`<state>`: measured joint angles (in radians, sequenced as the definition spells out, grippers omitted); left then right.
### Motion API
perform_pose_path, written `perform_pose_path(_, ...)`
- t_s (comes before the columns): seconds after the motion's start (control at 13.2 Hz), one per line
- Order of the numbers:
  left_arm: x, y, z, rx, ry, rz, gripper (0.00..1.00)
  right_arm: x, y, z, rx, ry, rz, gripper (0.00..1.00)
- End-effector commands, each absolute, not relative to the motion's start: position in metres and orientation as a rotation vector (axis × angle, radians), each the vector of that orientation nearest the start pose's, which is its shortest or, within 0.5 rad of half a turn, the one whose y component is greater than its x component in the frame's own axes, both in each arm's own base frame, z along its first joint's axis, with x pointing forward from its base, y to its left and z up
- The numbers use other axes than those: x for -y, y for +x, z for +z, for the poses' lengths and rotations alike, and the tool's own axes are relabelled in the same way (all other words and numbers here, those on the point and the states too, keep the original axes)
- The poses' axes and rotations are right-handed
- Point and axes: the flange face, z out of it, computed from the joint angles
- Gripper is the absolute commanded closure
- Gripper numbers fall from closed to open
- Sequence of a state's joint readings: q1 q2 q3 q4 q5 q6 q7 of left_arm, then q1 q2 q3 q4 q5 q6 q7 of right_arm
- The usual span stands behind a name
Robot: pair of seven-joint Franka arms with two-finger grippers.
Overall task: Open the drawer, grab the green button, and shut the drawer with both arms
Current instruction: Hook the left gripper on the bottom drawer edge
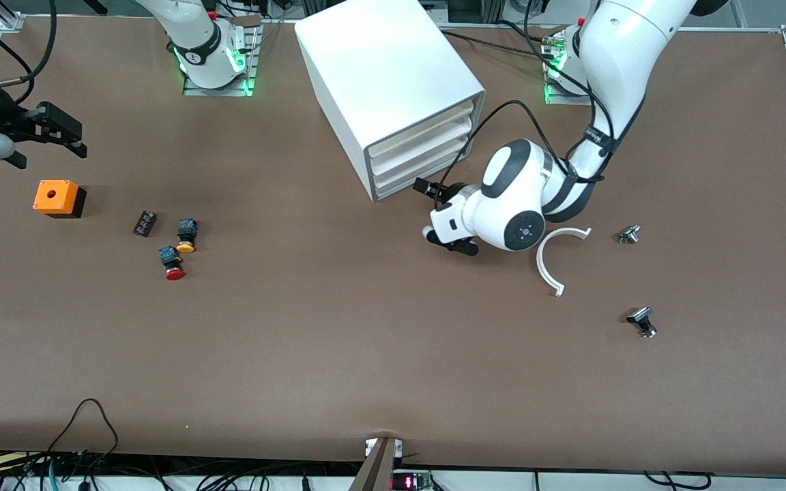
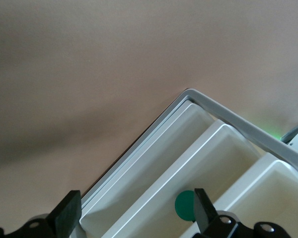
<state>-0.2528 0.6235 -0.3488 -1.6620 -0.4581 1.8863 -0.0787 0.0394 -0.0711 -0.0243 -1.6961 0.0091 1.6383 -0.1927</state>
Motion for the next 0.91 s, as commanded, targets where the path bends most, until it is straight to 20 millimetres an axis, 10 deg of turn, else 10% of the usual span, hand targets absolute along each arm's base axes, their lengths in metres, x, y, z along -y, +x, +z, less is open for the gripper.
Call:
perform_pose_path(0.0,0.383,0.509,0.245,-0.492,-3.424,0.994,0.01,-0.009,0.540,0.614,0.300,-3.111,-0.033,0.00)
perform_pose_path(0.83,0.398,0.482,0.206,-0.510,-3.359,1.098,0.02,-0.008,0.540,0.614,0.300,-3.111,-0.033,0.00)
